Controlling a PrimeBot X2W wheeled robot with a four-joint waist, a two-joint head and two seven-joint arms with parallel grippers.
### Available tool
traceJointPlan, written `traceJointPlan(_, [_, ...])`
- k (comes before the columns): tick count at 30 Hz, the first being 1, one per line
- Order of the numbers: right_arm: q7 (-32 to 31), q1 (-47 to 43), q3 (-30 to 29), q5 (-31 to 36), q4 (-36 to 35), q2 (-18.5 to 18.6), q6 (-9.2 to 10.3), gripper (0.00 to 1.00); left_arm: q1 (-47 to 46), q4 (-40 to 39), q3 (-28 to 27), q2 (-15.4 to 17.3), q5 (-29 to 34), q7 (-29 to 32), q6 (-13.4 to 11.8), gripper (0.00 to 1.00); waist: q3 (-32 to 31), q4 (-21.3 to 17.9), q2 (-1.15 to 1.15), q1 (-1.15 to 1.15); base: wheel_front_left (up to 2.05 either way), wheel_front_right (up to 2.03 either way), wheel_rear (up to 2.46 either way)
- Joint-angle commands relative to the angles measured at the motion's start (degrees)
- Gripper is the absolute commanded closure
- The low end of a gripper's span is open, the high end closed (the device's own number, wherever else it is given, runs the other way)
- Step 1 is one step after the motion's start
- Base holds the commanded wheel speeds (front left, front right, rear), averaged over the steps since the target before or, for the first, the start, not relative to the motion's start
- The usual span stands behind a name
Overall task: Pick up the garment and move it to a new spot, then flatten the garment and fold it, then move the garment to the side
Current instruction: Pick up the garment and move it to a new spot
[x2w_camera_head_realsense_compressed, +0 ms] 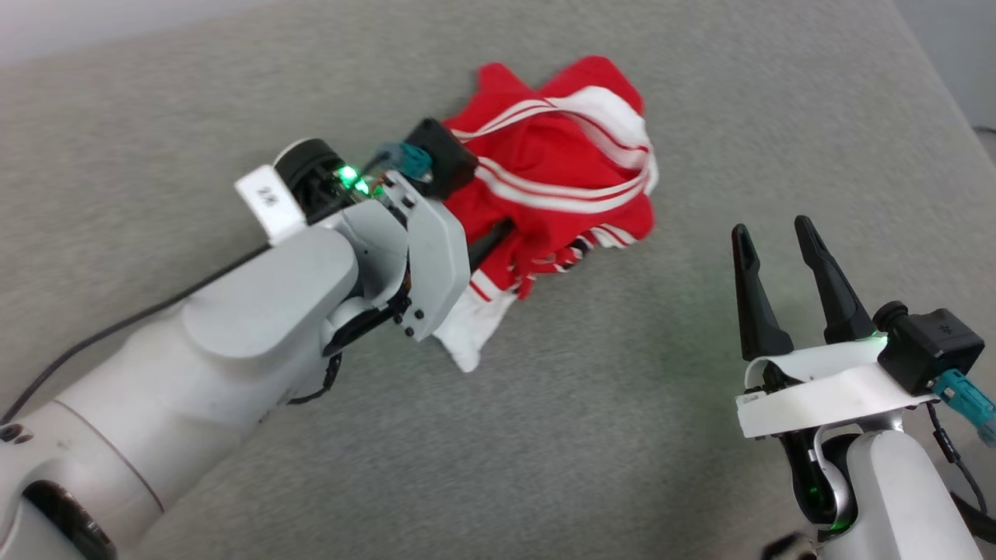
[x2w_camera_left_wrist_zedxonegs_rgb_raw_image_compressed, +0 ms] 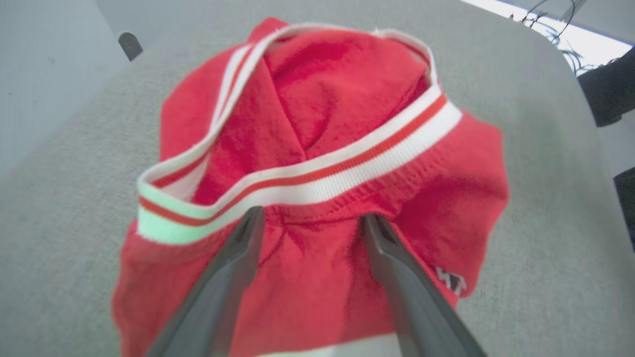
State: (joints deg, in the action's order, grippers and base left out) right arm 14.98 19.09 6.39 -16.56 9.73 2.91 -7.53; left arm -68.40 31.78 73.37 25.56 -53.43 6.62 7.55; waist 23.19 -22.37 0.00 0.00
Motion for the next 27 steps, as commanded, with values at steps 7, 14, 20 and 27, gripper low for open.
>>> traceJointPlan(7, [0.3, -1.7, -1.2, 4.4, 2.0, 0.1, 0.08, 0.0, 2.7, 0.9, 0.0, 0.4, -9.2, -12.8, -0.1, 0.0, -9.4, 11.4, 0.0, 0.0, 0.0, 0.0, 0.0])
traceJointPlan(14, [0.3, -5.1, -3.7, 8.3, 4.1, 0.0, 0.08, 0.0, 13.2, 3.9, -0.3, 1.6, -13.5, -20.8, -0.1, 0.0, -14.3, 17.5, 0.0, 0.0, 0.0, 0.0, 0.0])
traceJointPlan(20, [0.2, -9.0, -5.9, 10.1, 5.1, 0.7, 0.08, 0.0, 22.7, 6.5, -5.7, 2.2, -11.7, -21.8, -0.1, 0.0, -16.9, 22.7, 0.0, 0.0, 0.0, 0.0, 0.0])
traceJointPlan(27, [0.2, -13.8, -7.7, 10.0, 5.4, 1.6, 0.08, 0.0, 37.6, 4.2, -25.9, 1.1, -3.0, -21.7, -0.8, 0.0, -20.2, 26.5, 0.0, 0.0, 0.0, 0.0, 0.0])
